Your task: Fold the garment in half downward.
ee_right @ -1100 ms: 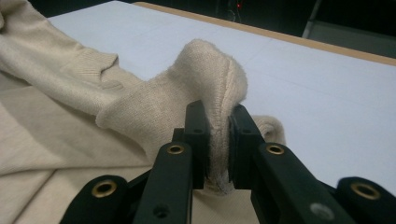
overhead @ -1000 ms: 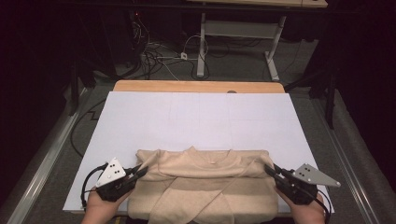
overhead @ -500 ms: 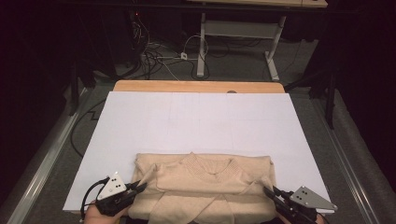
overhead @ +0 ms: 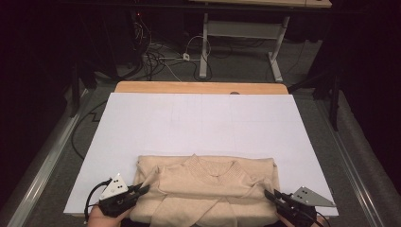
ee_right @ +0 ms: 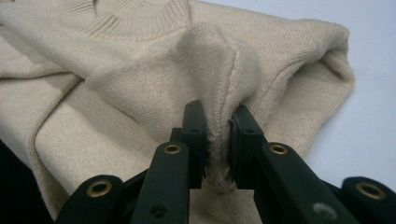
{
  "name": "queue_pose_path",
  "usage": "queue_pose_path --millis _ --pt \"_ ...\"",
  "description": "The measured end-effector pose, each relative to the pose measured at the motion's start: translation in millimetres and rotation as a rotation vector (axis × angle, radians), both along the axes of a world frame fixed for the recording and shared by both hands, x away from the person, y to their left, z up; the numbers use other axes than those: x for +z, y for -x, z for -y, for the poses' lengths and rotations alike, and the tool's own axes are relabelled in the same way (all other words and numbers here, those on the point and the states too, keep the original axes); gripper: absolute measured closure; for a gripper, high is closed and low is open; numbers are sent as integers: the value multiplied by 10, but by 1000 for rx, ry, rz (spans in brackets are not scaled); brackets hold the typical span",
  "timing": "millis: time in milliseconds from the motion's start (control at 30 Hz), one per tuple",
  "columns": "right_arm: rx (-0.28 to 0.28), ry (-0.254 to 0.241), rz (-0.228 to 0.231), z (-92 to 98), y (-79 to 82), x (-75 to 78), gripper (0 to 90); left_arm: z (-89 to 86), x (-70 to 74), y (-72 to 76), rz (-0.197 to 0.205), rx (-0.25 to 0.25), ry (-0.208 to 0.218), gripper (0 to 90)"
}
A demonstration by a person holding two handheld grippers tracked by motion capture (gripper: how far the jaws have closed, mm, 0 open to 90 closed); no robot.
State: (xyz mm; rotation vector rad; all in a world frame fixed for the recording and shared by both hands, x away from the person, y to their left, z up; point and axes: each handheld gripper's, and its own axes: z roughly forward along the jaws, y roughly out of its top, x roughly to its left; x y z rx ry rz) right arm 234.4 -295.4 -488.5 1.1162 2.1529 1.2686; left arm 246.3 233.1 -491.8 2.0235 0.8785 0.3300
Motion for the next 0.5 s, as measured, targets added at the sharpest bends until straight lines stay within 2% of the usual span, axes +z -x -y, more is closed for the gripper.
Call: queue_pose_path --millis 267,367,400,433,500 --pt "10 -4 -15 -2 -41 29 775 35 19 51 23 24 -22 779" --pt "13 -11 -22 -10 -53 52 719 29 47 78 33 41 -17 684" --pt "13 -16 -23 -11 -51 61 691 18 55 93 34 49 -9 677" --pt "10 -20 -23 -9 -43 77 656 8 68 107 35 55 -6 627" --pt "-3 -56 -16 -3 -28 125 584 -18 110 124 38 72 -2 549"
